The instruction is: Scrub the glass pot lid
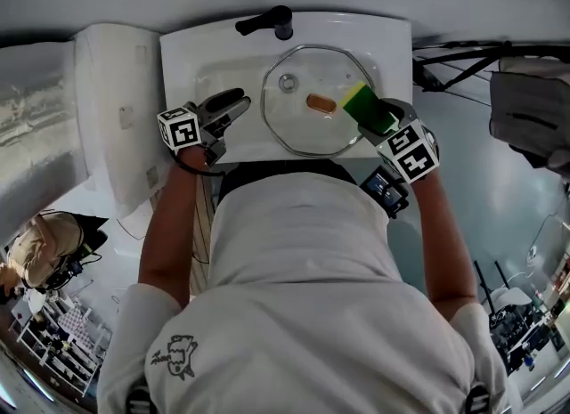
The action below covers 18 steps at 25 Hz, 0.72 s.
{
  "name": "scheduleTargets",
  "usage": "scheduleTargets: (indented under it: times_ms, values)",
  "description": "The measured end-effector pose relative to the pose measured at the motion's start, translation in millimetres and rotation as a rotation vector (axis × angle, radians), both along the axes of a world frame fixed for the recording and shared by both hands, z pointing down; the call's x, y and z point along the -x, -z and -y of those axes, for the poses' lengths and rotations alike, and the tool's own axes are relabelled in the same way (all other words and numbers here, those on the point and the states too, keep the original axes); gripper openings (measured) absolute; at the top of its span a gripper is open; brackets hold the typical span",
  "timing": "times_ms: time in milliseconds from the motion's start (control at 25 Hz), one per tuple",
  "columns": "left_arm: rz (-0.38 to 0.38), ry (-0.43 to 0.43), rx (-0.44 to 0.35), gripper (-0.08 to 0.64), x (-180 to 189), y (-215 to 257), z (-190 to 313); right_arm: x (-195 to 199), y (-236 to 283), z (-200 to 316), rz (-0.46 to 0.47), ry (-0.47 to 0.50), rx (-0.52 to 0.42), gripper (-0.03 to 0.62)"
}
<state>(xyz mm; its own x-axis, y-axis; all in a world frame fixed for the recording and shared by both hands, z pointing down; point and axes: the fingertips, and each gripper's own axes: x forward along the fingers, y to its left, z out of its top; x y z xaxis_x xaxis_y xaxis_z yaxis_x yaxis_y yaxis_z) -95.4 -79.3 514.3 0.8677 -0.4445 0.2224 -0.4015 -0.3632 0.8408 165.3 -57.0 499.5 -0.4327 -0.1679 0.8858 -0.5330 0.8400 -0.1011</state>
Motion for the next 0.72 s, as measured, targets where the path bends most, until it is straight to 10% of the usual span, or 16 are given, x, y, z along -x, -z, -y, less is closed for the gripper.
scheduleTargets:
  times_ms: [720]
  values:
    - [0.214,0.036,-0.478,0.135,-53,202,13,45,177,47,0.396,-0.060,-0.483,0.295]
